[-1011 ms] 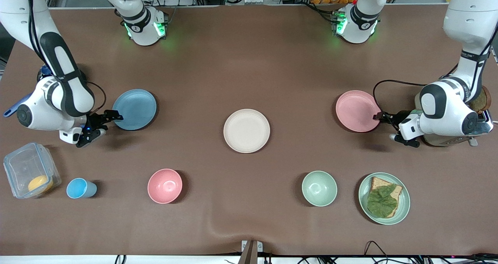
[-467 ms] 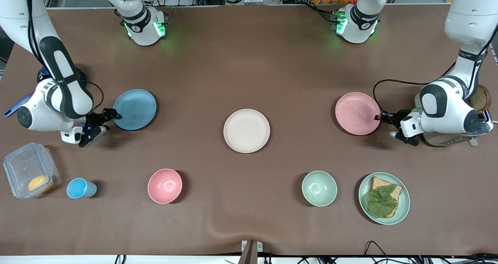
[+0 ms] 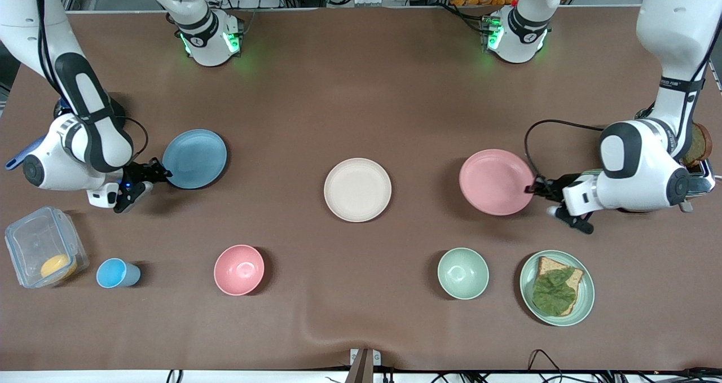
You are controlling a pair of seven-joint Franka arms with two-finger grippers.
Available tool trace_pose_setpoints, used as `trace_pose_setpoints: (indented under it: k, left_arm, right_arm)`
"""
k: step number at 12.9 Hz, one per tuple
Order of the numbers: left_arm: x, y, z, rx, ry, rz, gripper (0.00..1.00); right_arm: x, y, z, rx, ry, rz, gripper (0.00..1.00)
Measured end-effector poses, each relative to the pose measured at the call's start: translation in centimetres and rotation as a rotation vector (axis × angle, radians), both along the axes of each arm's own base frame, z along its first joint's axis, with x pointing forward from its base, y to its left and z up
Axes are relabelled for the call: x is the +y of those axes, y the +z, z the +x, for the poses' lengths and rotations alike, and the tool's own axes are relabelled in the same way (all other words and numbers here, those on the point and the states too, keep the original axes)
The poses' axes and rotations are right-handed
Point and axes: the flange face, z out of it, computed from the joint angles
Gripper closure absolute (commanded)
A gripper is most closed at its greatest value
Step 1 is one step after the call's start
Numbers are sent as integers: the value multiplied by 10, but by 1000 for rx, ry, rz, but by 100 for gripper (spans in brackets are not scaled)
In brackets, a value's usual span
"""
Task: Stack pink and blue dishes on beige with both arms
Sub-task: 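Carry the pink plate onto the beige plate with the left gripper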
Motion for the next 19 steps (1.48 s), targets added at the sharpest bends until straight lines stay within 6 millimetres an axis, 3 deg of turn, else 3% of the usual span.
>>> trace_pose_setpoints:
  k: [2,5,7,10,15,19]
  left_arm:
    - [-72,24,9,6,41,12,100]
    - [-188,18,5,58,102,41,100]
    - [-233,7,0,68,147,51,100]
    - [-265,-16,-13,93,150,65,100]
    - [-318,-48,-36,82,170,72,100]
    - [-338,-64,-47,67,173,82,100]
  right_arm:
    - [1,2,1,13,3,9,100]
    - [2,10,6,42,12,31,100]
    - [1,19,11,58,16,45,100]
    - [-3,34,22,66,18,57,100]
    - [-2,42,26,103,-28,51,100]
    - [9,52,33,143,-86,32,100]
